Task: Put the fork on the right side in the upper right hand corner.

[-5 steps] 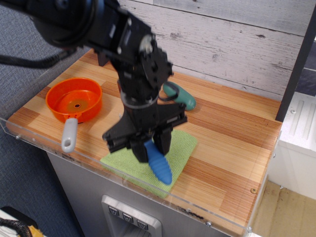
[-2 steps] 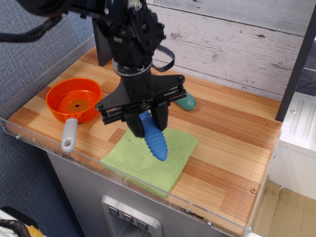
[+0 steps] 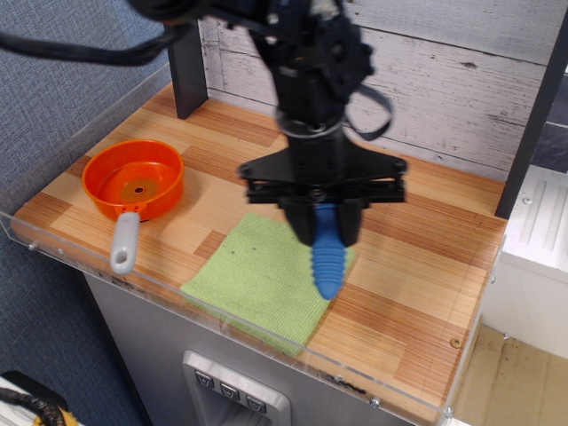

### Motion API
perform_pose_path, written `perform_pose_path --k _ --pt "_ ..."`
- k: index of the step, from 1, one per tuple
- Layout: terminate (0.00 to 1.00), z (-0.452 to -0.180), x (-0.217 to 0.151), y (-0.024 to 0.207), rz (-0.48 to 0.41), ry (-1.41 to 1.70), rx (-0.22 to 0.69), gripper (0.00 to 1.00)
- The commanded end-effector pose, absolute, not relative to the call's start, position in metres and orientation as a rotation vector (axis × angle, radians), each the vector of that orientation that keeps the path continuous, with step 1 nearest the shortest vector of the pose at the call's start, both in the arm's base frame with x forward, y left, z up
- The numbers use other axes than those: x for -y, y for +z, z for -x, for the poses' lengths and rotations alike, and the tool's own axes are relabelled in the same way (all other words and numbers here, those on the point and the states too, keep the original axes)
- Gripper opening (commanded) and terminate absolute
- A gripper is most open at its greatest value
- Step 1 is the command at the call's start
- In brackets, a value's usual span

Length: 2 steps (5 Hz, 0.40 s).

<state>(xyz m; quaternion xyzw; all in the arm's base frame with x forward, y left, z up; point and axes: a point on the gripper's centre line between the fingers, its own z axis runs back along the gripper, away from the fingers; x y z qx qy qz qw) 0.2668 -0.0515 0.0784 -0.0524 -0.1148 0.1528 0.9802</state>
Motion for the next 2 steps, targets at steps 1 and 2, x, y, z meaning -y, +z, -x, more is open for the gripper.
perform_pose_path --k 1,2 --pt "0.00 -0.294 0.079 0.073 0.169 0.183 0.270 0.00" --pt "0.00 -0.311 0.093 0.059 0.211 0.076 0.217 0.00"
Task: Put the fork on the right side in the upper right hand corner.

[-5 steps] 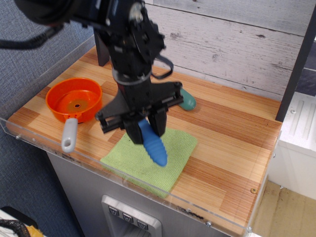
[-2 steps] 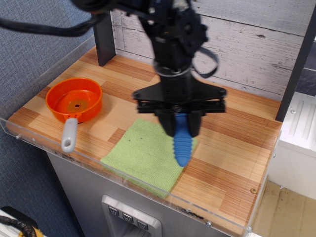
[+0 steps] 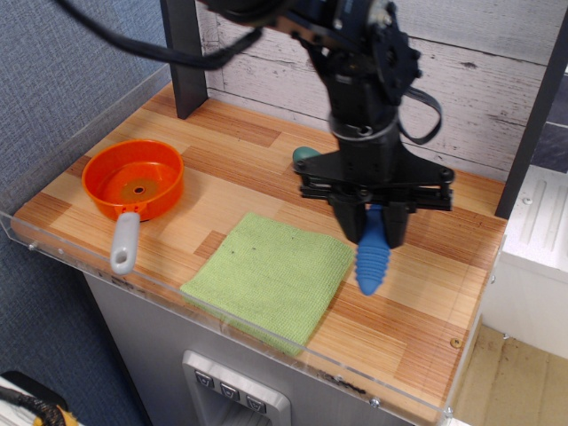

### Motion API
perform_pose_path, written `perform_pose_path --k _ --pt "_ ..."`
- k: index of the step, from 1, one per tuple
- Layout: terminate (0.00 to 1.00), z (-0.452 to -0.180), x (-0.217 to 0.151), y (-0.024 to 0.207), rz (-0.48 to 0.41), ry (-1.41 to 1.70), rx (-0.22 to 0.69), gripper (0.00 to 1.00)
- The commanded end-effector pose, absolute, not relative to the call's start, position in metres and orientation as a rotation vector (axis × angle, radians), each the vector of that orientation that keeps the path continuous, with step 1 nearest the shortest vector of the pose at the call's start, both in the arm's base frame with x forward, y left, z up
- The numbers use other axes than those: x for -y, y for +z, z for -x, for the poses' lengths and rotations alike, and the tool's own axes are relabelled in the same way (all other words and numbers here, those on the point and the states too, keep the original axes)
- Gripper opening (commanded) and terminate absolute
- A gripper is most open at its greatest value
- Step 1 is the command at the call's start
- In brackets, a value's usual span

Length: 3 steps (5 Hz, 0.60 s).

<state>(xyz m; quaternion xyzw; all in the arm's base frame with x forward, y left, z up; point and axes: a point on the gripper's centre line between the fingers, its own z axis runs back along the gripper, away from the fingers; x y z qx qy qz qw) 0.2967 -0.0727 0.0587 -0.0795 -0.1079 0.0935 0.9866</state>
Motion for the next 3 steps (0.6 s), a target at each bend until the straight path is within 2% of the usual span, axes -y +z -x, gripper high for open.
perform_pose_path --k 1,3 --pt "0.00 -0.324 0.107 0.047 0.224 0.067 0.253 0.00" --pt "0.00 -0.337 0.118 0.034 0.229 0.041 0.241 0.00"
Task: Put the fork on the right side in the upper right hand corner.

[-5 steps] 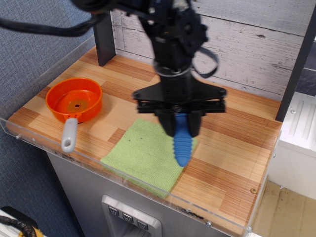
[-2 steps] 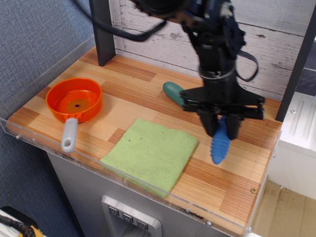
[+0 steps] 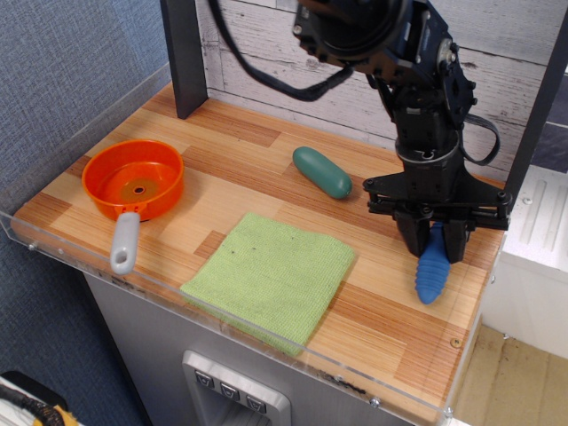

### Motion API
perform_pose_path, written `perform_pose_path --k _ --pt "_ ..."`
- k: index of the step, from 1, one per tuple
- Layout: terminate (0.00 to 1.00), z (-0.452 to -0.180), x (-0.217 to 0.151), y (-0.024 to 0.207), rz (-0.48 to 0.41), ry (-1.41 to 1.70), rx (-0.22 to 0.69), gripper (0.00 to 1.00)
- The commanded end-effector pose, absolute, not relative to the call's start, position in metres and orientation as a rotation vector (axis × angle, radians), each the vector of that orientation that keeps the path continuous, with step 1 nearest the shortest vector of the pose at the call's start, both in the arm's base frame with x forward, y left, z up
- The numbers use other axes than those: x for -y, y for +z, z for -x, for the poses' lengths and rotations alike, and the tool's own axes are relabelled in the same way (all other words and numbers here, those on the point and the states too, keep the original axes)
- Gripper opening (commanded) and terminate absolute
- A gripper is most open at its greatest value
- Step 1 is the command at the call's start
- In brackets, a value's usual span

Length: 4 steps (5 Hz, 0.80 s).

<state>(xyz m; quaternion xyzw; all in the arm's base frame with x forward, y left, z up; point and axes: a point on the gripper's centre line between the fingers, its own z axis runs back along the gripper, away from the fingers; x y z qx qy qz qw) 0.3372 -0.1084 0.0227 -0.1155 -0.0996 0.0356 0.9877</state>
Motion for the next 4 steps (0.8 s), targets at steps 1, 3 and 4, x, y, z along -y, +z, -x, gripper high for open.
perform_pose_path --k 1,3,4 --pt "0.00 -0.3392 0.1178 0.0309 0.222 0.054 0.245 0.00" --pt "0.00 -0.3364 0.1157 0.0275 0.221 0.050 0.238 1.00" --pt "0.00 -0.3362 0.1131 0.0365 0.243 0.050 0.267 1.00"
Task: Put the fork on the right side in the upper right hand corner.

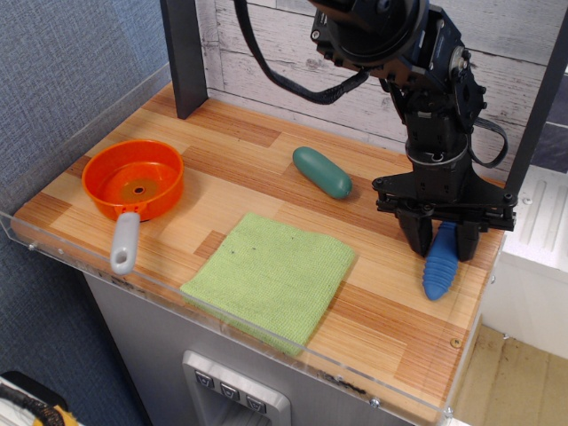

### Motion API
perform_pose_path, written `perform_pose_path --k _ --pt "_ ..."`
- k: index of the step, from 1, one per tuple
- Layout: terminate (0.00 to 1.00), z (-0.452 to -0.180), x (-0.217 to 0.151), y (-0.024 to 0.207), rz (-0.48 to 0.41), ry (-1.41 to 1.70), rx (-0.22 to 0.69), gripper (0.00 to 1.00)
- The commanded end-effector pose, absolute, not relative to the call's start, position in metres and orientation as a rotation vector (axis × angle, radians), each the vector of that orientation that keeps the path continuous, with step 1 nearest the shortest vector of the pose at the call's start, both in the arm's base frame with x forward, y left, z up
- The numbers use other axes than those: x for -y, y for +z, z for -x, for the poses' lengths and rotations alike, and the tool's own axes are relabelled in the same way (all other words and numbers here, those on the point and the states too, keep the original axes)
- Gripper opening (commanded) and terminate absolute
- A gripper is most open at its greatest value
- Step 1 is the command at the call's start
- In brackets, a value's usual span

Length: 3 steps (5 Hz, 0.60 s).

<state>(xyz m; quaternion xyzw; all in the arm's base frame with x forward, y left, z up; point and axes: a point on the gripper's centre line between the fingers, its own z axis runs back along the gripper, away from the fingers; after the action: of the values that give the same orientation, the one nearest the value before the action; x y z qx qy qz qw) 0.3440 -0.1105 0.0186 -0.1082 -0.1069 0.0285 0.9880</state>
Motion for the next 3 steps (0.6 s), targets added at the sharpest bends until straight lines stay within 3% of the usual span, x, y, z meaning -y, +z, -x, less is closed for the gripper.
perform_pose_path --k 1,3 --pt "0.00 -0.337 0.109 0.050 0.240 0.074 0.290 1.00" --pt "0.00 -0.323 0.097 0.077 0.213 0.059 0.296 1.00"
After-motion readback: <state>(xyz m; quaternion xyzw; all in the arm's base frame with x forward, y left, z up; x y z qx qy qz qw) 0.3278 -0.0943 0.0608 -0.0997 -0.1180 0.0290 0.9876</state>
